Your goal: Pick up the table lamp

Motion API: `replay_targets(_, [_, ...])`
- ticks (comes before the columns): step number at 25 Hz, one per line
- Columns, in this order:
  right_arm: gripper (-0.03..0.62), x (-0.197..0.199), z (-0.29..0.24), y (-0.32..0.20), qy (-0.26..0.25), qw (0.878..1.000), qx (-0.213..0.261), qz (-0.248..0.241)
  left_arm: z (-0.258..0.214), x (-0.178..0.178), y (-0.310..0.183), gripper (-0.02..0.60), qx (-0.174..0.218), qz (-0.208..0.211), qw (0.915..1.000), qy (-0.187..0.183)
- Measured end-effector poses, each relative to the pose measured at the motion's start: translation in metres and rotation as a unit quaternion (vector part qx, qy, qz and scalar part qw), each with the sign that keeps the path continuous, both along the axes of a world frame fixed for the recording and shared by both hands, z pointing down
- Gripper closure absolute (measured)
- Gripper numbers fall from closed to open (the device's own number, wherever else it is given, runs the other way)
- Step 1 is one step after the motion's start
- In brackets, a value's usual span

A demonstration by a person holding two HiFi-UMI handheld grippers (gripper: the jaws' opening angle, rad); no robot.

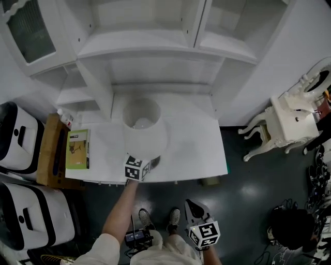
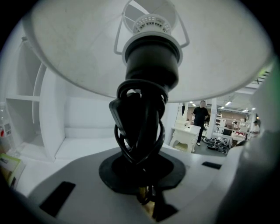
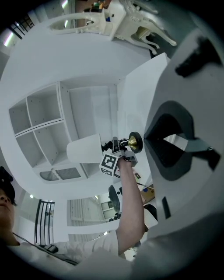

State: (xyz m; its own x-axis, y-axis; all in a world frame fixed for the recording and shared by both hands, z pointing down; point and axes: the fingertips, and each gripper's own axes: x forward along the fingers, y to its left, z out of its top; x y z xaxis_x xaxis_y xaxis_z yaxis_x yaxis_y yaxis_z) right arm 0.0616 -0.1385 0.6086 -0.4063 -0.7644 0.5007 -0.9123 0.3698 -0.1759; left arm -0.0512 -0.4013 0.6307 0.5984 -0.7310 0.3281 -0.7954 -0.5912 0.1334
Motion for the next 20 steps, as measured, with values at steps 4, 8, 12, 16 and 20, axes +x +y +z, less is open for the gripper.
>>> replay_targets(4, [0.583, 0.001, -0.016, 0.002, -0.006, 1.000, 0.012, -0.001, -0.032, -0.002, 0.013, 0.522, -0.010, 0.002, 0.9999, -0.002])
replay_targets(8, [0.583, 0.003, -0.027, 0.001, -0.016, 1.000, 0.021, -0.005, -0.062, -0.005, 0.029, 0.522, -0.011, 0.004, 0.9999, -0.001])
replay_targets(12, [0.583, 0.003, -0.035, -0.004, -0.022, 0.999, 0.030, -0.009, -0.089, -0.013, 0.049, 0.522, -0.011, 0.004, 0.9999, 0.003])
replay_targets(16, [0.583, -0.002, -0.043, -0.007, -0.026, 0.999, 0.037, -0.030, -0.108, -0.022, 0.072, 0.522, -0.012, -0.012, 0.9998, 0.005])
replay_targets(20, [0.583, -0.002, -0.054, -0.010, -0.036, 0.997, 0.048, -0.045, -0.115, -0.026, 0.099, 0.522, -0.023, -0.030, 0.9993, 0.006])
